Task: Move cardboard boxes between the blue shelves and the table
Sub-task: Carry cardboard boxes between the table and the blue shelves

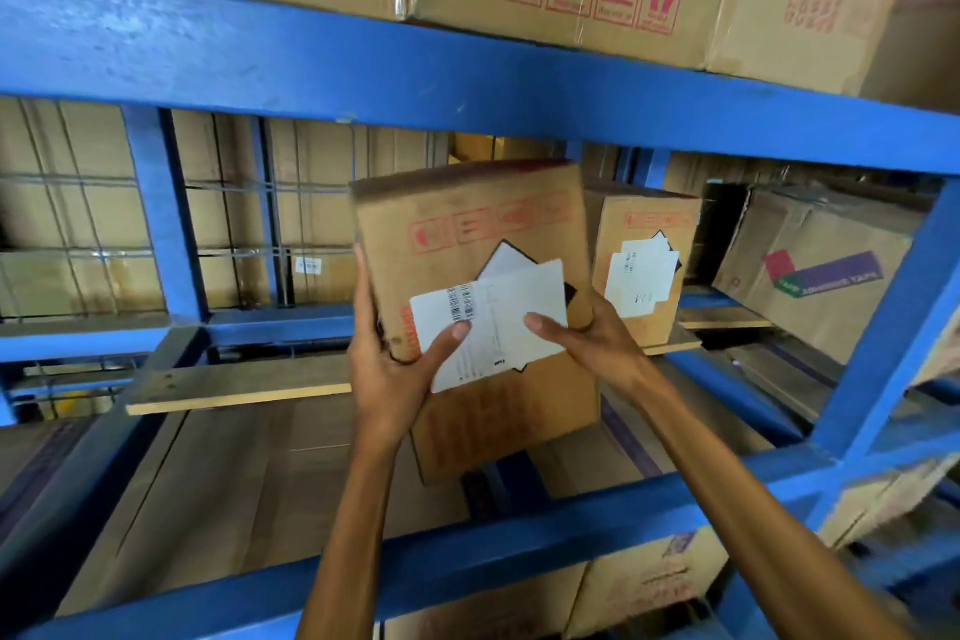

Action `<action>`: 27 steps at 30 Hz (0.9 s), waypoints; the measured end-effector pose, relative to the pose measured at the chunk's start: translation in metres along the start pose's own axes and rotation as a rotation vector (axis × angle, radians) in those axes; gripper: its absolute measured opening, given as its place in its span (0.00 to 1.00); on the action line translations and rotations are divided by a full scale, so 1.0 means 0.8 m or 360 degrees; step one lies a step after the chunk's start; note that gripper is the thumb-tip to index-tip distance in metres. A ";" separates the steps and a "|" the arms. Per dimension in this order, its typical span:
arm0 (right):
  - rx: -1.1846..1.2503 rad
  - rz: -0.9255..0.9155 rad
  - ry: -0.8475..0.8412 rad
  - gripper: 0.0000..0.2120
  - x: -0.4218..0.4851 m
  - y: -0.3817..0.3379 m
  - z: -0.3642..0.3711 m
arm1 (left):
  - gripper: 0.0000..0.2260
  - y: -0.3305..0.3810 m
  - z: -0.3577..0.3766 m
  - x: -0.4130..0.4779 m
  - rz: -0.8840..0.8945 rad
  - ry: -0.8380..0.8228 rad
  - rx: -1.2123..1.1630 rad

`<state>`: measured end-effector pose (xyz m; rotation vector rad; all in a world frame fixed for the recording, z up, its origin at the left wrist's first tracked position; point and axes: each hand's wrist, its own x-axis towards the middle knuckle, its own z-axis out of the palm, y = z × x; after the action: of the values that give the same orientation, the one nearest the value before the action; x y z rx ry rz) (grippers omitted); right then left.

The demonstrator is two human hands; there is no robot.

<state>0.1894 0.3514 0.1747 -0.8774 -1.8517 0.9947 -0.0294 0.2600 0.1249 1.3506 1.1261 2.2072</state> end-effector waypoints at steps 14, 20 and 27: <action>-0.1541 -0.0856 0.0353 0.61 -0.012 -0.088 -0.033 | 0.36 -0.077 -0.051 -0.059 -0.0846 -0.0815 0.0565; -0.1818 -0.0210 -0.0621 0.67 0.043 -0.127 -0.012 | 0.45 -0.092 -0.069 -0.064 -0.1776 -0.1014 0.0471; -0.1494 -0.0283 -0.0425 0.65 0.047 -0.109 -0.030 | 0.49 -0.068 -0.081 -0.080 -0.1376 -0.0314 -0.0020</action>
<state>0.1800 0.3515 0.2725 -1.0988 -2.6185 0.0728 -0.0595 0.2256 0.0288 0.8072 1.2867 1.4182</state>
